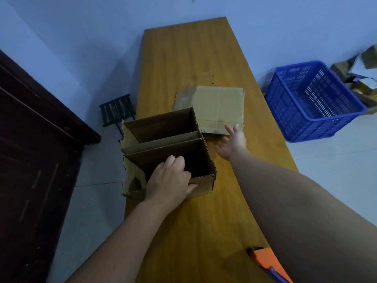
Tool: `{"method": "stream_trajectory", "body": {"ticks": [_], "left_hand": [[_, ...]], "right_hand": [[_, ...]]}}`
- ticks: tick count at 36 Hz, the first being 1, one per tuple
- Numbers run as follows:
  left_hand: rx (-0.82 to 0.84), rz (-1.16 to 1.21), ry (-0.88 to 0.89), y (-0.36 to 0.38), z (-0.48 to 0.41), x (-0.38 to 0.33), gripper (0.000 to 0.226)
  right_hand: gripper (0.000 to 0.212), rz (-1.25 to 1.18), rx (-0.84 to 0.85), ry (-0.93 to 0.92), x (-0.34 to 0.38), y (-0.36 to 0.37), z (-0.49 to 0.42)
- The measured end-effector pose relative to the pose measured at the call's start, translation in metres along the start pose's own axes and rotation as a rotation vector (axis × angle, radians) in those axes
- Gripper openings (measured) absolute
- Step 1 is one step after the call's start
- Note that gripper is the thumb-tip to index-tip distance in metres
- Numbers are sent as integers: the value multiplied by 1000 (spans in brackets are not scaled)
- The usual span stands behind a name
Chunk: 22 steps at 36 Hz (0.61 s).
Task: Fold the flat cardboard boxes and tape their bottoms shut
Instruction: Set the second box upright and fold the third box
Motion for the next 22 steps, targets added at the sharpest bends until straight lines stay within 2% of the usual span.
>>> {"method": "stream_trajectory", "body": {"ticks": [10, 13, 16, 19, 22], "left_hand": [[-12, 27, 13, 3, 2, 0, 41], [-27, 12, -1, 5, 1, 2, 40], [-107, 16, -2, -3, 2, 2, 36], [-64, 36, 4, 4, 2, 3, 40], [-78, 62, -1, 2, 1, 4, 40]], "right_hand": [[60, -116, 40, 35, -1, 4, -22], [50, -181, 37, -2, 2, 4, -21], [35, -288, -56, -39, 7, -4, -17], [18, -463, -140, -24, 8, -12, -16], [16, -733, -81, -16, 17, -9, -13]]}}
Point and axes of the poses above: each hand's wrist, its own z-axis away from the middle knuckle, its own y-axis out of the palm, x = y × z, the point moved 10 cm from there along -z, towards the middle knuckle, and after that the axes turned 5 degrees about -x, right-handed, at the moved point
